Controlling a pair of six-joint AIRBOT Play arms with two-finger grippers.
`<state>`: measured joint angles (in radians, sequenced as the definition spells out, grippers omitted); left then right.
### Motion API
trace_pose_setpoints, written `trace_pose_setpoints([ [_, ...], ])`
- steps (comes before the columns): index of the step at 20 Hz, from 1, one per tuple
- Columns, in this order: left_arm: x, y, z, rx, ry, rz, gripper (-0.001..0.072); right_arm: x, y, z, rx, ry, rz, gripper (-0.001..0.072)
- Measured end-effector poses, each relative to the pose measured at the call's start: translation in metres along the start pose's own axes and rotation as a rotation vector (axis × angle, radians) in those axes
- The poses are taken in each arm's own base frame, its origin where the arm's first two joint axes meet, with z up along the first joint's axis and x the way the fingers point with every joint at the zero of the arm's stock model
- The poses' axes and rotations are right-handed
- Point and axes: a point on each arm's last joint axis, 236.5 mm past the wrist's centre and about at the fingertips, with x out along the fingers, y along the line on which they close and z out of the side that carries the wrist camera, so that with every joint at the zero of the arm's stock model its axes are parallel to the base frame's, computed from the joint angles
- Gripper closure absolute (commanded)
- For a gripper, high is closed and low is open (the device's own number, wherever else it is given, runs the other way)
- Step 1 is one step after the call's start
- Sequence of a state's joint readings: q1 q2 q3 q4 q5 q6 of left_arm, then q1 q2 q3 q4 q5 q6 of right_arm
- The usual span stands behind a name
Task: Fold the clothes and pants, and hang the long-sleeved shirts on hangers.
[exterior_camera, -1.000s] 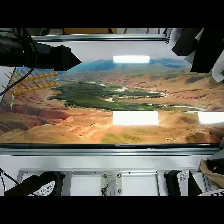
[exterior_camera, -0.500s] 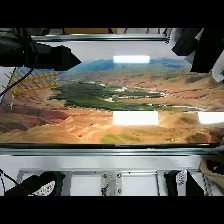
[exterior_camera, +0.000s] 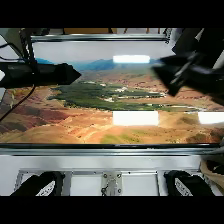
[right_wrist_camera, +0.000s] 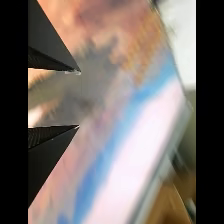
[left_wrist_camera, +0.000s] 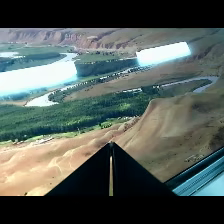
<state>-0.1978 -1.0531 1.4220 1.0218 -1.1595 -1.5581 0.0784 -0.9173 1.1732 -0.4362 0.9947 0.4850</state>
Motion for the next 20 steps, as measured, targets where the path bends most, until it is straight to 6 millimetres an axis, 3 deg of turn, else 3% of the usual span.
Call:
trace_pose_setpoints([
  [2, 0.005, 0.003, -0.009, -0.011, 0.005, 0.002, 0.0693, 0.037, 0.036, -0.031, 0.026, 0.098, 0.138, 0.0361],
  [5, 0.010, 0.000, -0.018, -0.010, 0.017, -0.006, 0.0693, 0.069, 0.078, -0.064, 0.044, 0.196, 0.273, 0.0366],
  [6, 0.011, -0.001, -0.019, -0.008, 0.016, -0.009, 0.0693, 0.075, 0.086, -0.071, 0.051, 0.215, 0.297, 0.0485],
  [7, 0.011, -0.002, -0.020, -0.007, 0.017, -0.011, 0.0693, 0.079, 0.092, -0.076, 0.050, 0.230, 0.316, 0.0707],
  [12, 0.013, -0.006, -0.022, -0.003, 0.017, -0.019, 0.0693, 0.087, 0.105, -0.088, 0.054, 0.264, 0.354, 0.0693],
  [20, 0.014, -0.006, -0.022, -0.005, 0.016, -0.019, 0.0693, 0.089, 0.108, -0.091, 0.053, 0.272, 0.361, 0.0693],
])
